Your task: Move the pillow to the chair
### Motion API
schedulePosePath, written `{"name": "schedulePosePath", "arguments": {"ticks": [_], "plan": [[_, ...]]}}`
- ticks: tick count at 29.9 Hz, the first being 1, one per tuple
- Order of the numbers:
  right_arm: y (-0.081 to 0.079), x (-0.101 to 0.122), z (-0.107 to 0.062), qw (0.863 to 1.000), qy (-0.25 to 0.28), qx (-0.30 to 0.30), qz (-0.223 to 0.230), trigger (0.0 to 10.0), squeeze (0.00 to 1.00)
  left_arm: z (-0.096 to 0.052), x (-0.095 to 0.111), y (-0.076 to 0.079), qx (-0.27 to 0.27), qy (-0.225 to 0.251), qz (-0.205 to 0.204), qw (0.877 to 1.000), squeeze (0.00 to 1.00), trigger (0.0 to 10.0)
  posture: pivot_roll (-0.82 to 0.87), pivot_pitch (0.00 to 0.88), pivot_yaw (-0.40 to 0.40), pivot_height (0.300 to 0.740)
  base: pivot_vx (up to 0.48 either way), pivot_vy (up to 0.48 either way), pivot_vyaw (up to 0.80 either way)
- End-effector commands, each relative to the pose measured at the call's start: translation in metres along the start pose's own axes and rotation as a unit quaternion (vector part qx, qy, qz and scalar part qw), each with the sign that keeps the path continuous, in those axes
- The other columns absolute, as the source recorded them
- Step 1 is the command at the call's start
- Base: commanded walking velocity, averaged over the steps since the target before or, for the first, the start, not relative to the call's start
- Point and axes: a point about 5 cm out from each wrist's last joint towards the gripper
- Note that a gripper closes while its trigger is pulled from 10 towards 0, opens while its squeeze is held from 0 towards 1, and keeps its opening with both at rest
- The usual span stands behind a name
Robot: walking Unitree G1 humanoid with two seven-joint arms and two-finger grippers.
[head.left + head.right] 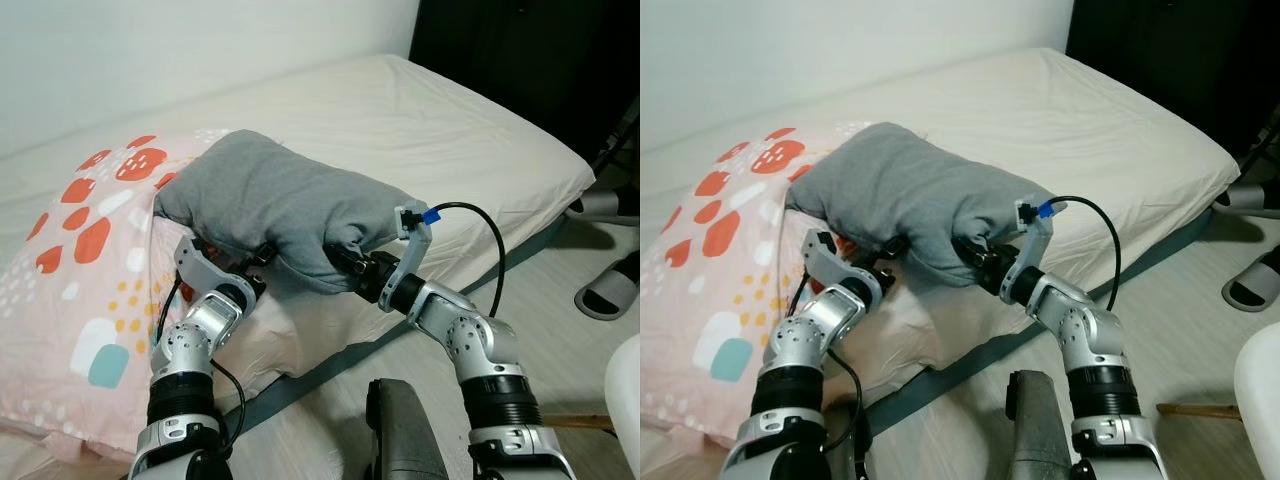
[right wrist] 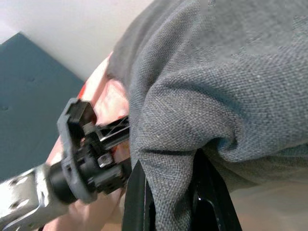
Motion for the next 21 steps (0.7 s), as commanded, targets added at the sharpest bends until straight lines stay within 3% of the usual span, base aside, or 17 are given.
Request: {"name": "schedulePosePath", "arguments": {"ticks": [1,7,9,11,13,18,21], "plan": [[-0.025,-0.008,0.008,0.996,-0.018,0.084,-0.001,0.0,0.00,0.006,-0.005,0.012,-0.011,0.005,-0.019,1.000,0.00,10.0,0.02,0.149,0.012,0.559,0.000,0.000,0.00],[-0.031,-0.018,0.001,0.993,-0.048,0.106,-0.020,0.0,0.00,0.008,0.000,0.016,-0.016,0.018,-0.024,0.999,0.00,10.0,0.01,0.148,0.012,0.559,0.000,0.000,0.00],[-0.025,-0.027,-0.008,0.991,-0.090,0.085,-0.057,0.0,0.00,0.010,0.009,0.021,-0.024,0.028,0.040,0.999,0.00,10.0,0.01,0.148,0.009,0.559,0.000,0.000,0.00],[-0.025,-0.027,-0.008,0.991,-0.090,0.085,-0.057,0.0,0.00,0.010,0.009,0.021,-0.024,0.028,0.040,0.999,0.00,10.0,0.01,0.148,0.009,0.559,0.000,0.000,0.00],[-0.017,-0.024,-0.018,0.989,-0.108,0.051,-0.088,0.0,0.00,0.009,0.024,0.023,-0.025,0.050,0.081,0.995,0.00,10.0,0.01,0.150,0.006,0.559,0.000,0.000,0.00],[-0.012,-0.018,-0.026,0.988,-0.112,0.030,-0.105,0.0,0.00,0.007,0.037,0.024,-0.026,0.073,0.084,0.993,0.00,10.0,0.01,0.150,0.006,0.559,0.000,0.000,0.00],[-0.011,-0.015,-0.058,0.979,-0.138,0.047,-0.145,0.0,0.00,0.004,0.057,0.019,-0.020,0.094,0.078,0.992,0.00,10.0,0.01,0.153,0.011,0.559,0.000,0.000,0.00]]}}
Point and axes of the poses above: a point about 5 cm out from each wrist's last joint towards the gripper, its own z axis pointing out of the wrist towards the gripper, its own x axis along the axis of the wrist's last joint, y = z × x, and after that the axes turned 7 degrees about -z, right-handed
